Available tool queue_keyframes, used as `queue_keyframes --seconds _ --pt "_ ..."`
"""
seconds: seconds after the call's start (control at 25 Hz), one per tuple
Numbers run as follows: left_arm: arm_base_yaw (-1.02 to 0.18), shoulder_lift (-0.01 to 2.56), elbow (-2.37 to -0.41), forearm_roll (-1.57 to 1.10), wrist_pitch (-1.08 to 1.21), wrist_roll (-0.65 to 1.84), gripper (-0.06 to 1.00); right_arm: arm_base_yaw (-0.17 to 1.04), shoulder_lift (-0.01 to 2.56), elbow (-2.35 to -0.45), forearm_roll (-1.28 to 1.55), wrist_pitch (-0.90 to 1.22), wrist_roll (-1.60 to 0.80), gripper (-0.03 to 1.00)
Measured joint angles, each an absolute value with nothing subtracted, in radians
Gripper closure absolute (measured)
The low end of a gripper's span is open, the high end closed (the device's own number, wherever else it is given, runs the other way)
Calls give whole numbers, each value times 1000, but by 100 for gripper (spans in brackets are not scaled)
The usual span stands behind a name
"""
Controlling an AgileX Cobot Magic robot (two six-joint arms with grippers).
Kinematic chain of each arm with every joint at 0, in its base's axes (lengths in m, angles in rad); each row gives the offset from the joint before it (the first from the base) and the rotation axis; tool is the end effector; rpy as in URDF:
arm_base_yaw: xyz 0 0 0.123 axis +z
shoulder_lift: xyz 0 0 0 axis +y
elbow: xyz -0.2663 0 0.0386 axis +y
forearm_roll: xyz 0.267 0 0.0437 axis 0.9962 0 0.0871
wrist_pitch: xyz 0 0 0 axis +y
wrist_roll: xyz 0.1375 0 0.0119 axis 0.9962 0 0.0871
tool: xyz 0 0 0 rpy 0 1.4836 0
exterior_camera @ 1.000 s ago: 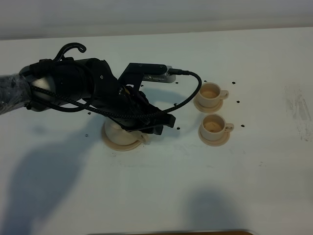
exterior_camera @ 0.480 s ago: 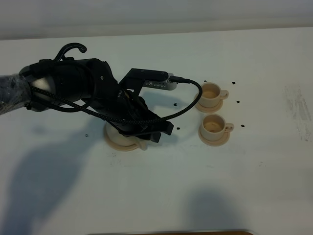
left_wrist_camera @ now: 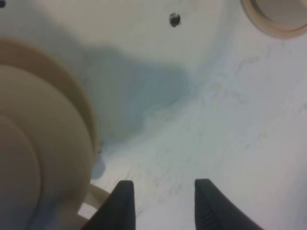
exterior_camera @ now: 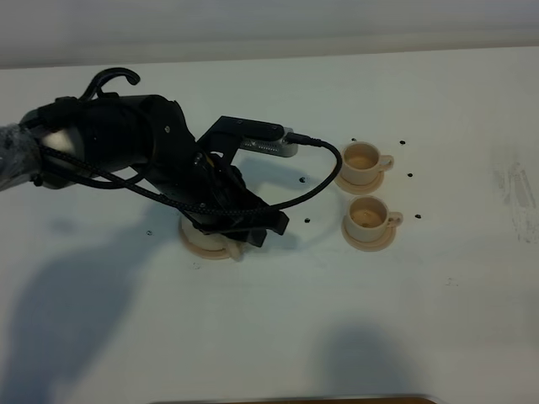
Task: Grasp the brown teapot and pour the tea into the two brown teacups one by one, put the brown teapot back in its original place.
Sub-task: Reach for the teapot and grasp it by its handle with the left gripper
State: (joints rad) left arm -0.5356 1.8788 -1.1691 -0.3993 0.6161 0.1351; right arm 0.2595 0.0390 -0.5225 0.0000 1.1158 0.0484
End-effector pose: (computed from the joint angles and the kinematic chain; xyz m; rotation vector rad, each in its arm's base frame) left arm 0.3256 -0.2294 0.0988 0.5380 2.7851 -0.4914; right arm 0.0671 0.0178 0.2631 -0.2235 2.1095 0.1832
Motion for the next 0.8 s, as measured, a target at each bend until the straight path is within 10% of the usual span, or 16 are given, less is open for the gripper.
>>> queue_keyframes --seconds 0.8 --pt "-506 1875 -1169 -314 700 135 65 260 39 -522 0 1116 48 53"
